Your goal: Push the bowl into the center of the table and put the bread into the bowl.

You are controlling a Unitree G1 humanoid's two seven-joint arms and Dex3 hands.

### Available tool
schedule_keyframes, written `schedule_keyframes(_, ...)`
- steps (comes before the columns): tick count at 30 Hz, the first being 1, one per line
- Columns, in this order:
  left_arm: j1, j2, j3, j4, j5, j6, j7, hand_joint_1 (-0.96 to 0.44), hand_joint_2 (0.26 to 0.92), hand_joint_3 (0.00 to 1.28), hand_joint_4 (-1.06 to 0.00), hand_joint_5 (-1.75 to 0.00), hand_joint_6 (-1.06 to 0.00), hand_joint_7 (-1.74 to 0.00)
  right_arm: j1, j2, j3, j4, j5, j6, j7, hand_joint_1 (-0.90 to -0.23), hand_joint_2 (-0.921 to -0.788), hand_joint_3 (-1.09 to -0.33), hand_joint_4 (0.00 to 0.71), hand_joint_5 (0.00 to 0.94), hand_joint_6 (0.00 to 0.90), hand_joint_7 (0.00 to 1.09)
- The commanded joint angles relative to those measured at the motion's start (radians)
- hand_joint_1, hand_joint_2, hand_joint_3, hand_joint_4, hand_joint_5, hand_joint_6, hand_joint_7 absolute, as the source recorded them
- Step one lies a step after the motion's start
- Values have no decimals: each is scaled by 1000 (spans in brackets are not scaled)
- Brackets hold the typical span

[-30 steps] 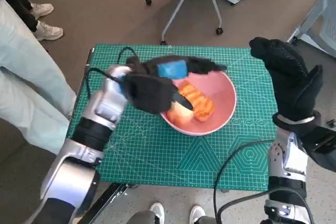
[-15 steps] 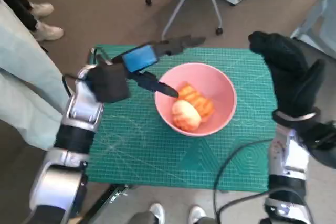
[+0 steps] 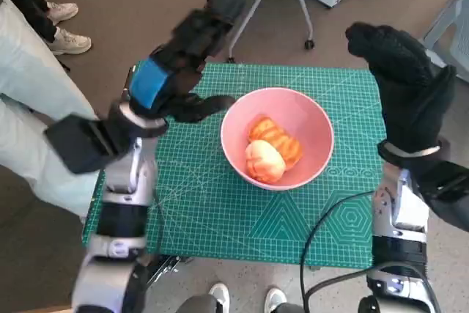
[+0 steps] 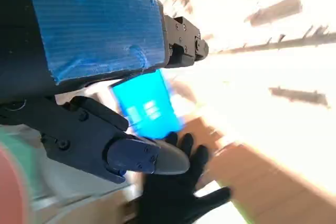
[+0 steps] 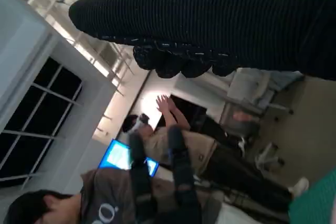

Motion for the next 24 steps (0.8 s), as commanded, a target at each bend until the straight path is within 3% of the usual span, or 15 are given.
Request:
schedule_keyframes(1,40,-16,3,-67,-3,-2,34,-749,921,483,-31,-12,-179,-22,-5,4,13,5,-39,-3,-36,-676,-921,-763,192,10,228,213)
schedule_keyframes(16,91,-22,-25,-144,20,36,61,-752,921,540,-27,-6,-136,-6,-8,-9,38,-25,-84,14,-81,-691,-921,-765,199,8,213,214)
schedule_keyframes(24,104,-21,-28,-158,29,32,70,-762,921,550,-26,-5,-131,-5,4,-19,40,-57,-81,32,-79,-694,-921,-761,203,8,214,217)
